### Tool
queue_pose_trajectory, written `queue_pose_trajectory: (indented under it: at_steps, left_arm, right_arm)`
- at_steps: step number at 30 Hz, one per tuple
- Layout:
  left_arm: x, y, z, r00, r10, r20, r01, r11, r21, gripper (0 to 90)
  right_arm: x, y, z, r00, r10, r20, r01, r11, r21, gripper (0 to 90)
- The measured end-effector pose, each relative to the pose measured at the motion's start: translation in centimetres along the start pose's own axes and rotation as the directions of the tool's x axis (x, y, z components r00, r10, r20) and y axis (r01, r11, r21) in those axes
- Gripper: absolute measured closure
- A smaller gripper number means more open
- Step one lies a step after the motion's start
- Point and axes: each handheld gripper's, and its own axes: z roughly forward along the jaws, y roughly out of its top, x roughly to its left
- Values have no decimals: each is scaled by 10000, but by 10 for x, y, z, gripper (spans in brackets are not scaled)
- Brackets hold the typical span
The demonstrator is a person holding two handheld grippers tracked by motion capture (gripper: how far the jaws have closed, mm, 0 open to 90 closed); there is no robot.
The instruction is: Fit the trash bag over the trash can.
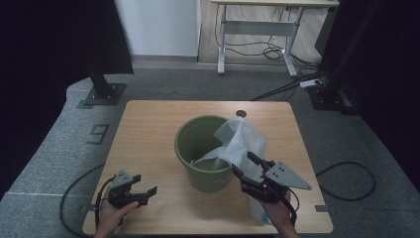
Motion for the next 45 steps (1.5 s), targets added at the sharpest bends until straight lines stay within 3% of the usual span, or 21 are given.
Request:
queue_pose_trajectory:
  at_steps: [6, 10, 14, 15, 18, 19, 20, 22, 23, 27, 31, 32, 33, 35, 36, 37, 38, 40, 41, 43, 45]
  left_arm:
    - [0, 0, -1, 10000, -17, -19, 17, 10000, -30, 152]
    - [1, 1, -2, 9992, -296, -263, 292, 9995, -124, 146]
    - [-4, 6, -7, 9999, -98, -120, 94, 9996, -274, 137]
    - [-9, 11, -11, 10000, 64, 0, -64, 9990, -432, 136]
    - [-15, 16, -14, 9997, 238, 45, -235, 9983, -529, 133]
    - [-19, 20, -16, 9993, 369, 67, -364, 9976, -589, 133]
    - [-22, 22, -17, 9990, 441, 89, -434, 9971, -621, 132]
    - [-27, 26, -20, 9980, 608, 157, -596, 9958, -691, 129]
    - [-29, 28, -21, 9976, 676, 160, -662, 9951, -736, 130]
    - [-46, 42, -30, 9945, 1006, 287, -974, 9905, -975, 137]
    - [-73, 63, -42, 9849, 1715, 256, -1672, 9786, -1200, 141]
    - [-73, 63, -42, 9849, 1715, 256, -1672, 9786, -1200, 142]
    - [-85, 74, -47, 9780, 2067, 291, -2005, 9691, -1438, 143]
    - [-96, 84, -49, 9713, 2349, 362, -2259, 9598, -1666, 147]
    - [-96, 84, -49, 9713, 2349, 362, -2259, 9598, -1666, 148]
    - [-105, 95, -47, 9636, 2640, 422, -2536, 9526, -1682, 148]
    - [-109, 100, -45, 9603, 2764, 389, -2664, 9493, -1670, 148]
    - [-113, 106, -42, 9569, 2873, 416, -2770, 9466, -1648, 151]
    - [-119, 114, -39, 9504, 3066, 529, -2943, 9411, -1663, 151]
    - [-123, 119, -37, 9475, 3129, 664, -2983, 9393, -1698, 151]
    - [-131, 130, -32, 9430, 3206, 893, -3017, 9368, -1771, 152]
  right_arm:
    - [-5, -23, -18, 9992, -33, 401, 10, 9984, 561, 268]
    - [-8, -58, -30, 9943, 228, 1042, -337, 9940, 1044, 230]
    - [-5, -80, -33, 9903, 214, 1374, -410, 9891, 1414, 226]
    - [-5, -99, -33, 9859, 210, 1663, -501, 9838, 1724, 227]
    - [-7, -110, -30, 9821, 224, 1868, -597, 9787, 1964, 248]
    - [-8, -115, -29, 9800, 131, 1988, -560, 9757, 2118, 282]
    - [-11, -119, -28, 9752, -44, 2211, -443, 9757, 2147, 401]
    - [-17, -122, -28, 9625, -153, 2707, -419, 9780, 2043, 546]
    - [-22, -123, -28, 9594, -40, 2820, -552, 9779, 2015, 683]
    - [-29, -118, -34, 9627, 234, 2695, -663, 9863, 1513, 844]
    - [-33, -100, -42, 9706, 262, 2393, -488, 9948, 894, 884]
    - [-33, -100, -42, 9706, 262, 2393, -488, 9948, 894, 884]
    - [-35, -88, -46, 9776, 232, 2091, -357, 9978, 562, 885]
    - [-36, -78, -48, 9807, 89, 1954, -159, 9993, 343, 886]
    - [-36, -78, -48, 9807, 89, 1954, -159, 9993, 343, 886]
    - [-39, -65, -49, 9835, -36, 1810, 21, 10000, 83, 886]
    - [-40, -58, -49, 9847, -88, 1740, 97, 9999, -46, 886]
    - [-41, -42, -49, 9874, -191, 1568, 238, 9993, -281, 886]
    - [-41, -35, -49, 9894, -222, 1434, 276, 9990, -356, 886]
    - [-41, -29, -48, 9907, -248, 1340, 302, 9988, -386, 886]
    - [-39, -10, -44, 9956, -258, 899, 302, 9984, -483, 887]
